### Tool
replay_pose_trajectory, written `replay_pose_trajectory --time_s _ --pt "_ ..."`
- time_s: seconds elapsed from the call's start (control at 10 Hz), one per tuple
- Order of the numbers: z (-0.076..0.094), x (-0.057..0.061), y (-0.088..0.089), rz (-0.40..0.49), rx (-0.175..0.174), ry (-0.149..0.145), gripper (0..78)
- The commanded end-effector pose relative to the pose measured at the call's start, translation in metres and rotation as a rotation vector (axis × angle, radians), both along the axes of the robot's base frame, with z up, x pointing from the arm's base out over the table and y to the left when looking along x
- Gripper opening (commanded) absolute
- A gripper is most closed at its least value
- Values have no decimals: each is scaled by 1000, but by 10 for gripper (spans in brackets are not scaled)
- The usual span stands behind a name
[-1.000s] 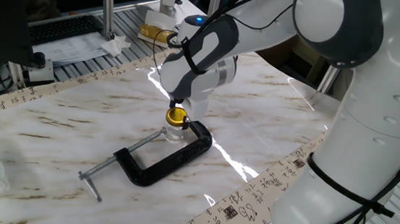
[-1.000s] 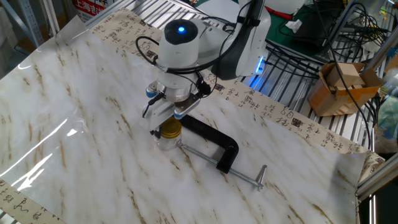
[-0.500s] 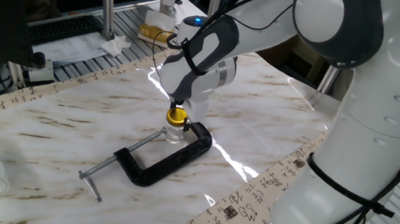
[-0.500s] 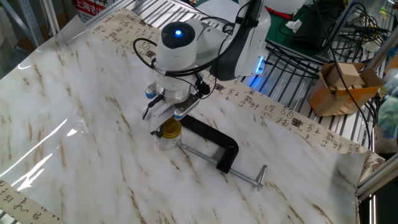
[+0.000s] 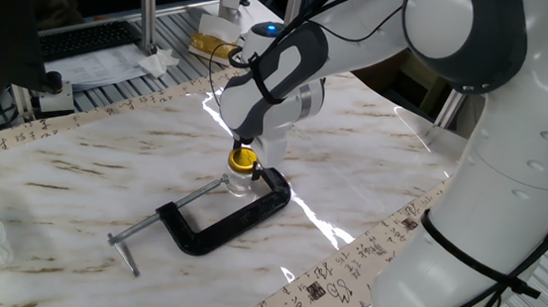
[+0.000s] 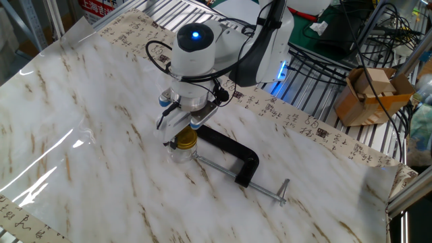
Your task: Unscrew the lid from the jar
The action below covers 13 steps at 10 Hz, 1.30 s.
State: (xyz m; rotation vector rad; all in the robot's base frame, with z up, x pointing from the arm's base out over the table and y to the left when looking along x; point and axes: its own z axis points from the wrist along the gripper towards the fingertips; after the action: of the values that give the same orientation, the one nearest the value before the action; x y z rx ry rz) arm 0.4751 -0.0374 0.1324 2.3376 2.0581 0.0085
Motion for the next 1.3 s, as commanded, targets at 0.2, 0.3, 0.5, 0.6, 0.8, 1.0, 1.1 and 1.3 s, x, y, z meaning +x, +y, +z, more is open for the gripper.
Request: replay_pose_trajectory --time_s 0.2,0.3,0.5,0.6,0.8,1.0,1.1,1.3 --pt "-1 -1 0 8 4 3 11" --pt "-1 -1 0 8 4 3 11" --pt "-1 -1 0 8 4 3 11" --pt "-1 -1 0 8 4 3 11" --pt "-1 -1 0 8 4 3 11" --pt "-1 -1 0 8 4 3 11" --pt "-1 -1 0 8 4 3 11" --pt "-1 -1 0 310 -11 17 11"
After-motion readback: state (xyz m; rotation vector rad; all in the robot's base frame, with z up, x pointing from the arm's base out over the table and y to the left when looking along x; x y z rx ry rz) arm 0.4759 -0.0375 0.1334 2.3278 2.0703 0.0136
